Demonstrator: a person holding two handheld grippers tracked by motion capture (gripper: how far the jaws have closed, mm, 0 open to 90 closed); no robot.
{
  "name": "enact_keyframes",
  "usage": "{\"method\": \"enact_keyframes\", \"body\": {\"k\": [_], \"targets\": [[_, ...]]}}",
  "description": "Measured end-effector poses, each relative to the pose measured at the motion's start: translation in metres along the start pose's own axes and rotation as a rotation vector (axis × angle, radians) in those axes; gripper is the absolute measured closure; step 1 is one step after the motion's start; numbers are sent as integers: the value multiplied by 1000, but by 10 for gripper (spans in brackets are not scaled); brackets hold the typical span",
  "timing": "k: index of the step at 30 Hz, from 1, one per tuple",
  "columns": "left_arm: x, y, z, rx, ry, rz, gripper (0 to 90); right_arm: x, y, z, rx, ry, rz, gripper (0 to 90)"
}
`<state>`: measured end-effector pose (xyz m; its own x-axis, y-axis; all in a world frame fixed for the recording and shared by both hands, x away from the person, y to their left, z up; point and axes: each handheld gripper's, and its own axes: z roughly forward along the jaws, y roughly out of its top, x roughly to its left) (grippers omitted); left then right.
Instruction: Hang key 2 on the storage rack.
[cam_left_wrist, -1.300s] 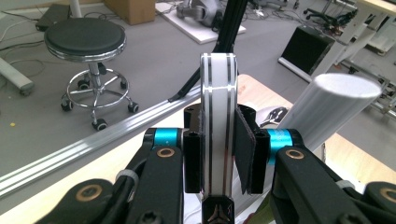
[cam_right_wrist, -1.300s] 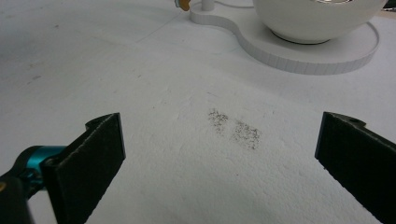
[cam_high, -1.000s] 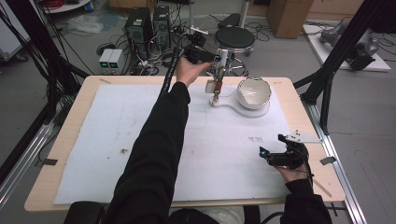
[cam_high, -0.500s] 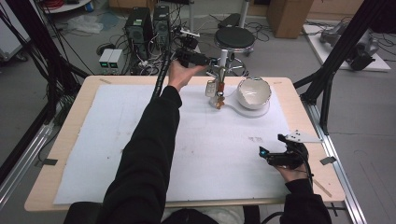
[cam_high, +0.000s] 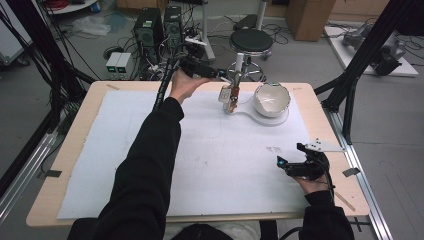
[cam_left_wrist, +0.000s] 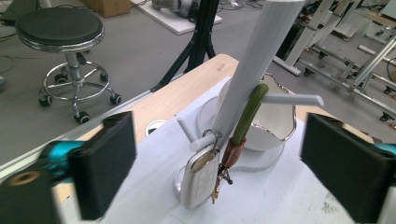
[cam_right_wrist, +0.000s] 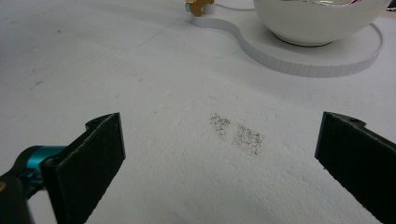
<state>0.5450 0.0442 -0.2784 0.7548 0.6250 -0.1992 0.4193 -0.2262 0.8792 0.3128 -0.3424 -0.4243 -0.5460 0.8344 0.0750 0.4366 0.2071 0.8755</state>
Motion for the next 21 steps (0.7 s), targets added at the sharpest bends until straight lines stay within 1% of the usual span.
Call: {"method": "enact_keyframes", "body": {"k": [1,3,6,8,11,12,14,17,21], "targets": [[0,-1,-2,4,-3,3,49,0,0,0,0,0,1,7],[-2,-2,-5,12,6,12,16,0,0,-1,1,-1,-1,6],[-3,-4,-9,20,-14,24,17,1,0,-1,-2,-3,-1,6],[-5,-5,-11,25,-7,32,16,1,0,-1,-6,-2,-6,6],[-6,-9,-15,22,-16,36,16,1,0,-1,-3,-4,-5,6],[-7,-12,-16,26,-19,30,17,1,0,-1,-4,-4,-4,6],[-6,-16,-19,30,-20,33,16,1,0,-2,-2,-6,-3,6],[-5,-24,-25,22,-17,27,17,1,-1,-3,-3,-2,-2,6],[-4,-34,-36,21,-3,22,16,2,-1,-4,-1,-5,-1,6]]}}
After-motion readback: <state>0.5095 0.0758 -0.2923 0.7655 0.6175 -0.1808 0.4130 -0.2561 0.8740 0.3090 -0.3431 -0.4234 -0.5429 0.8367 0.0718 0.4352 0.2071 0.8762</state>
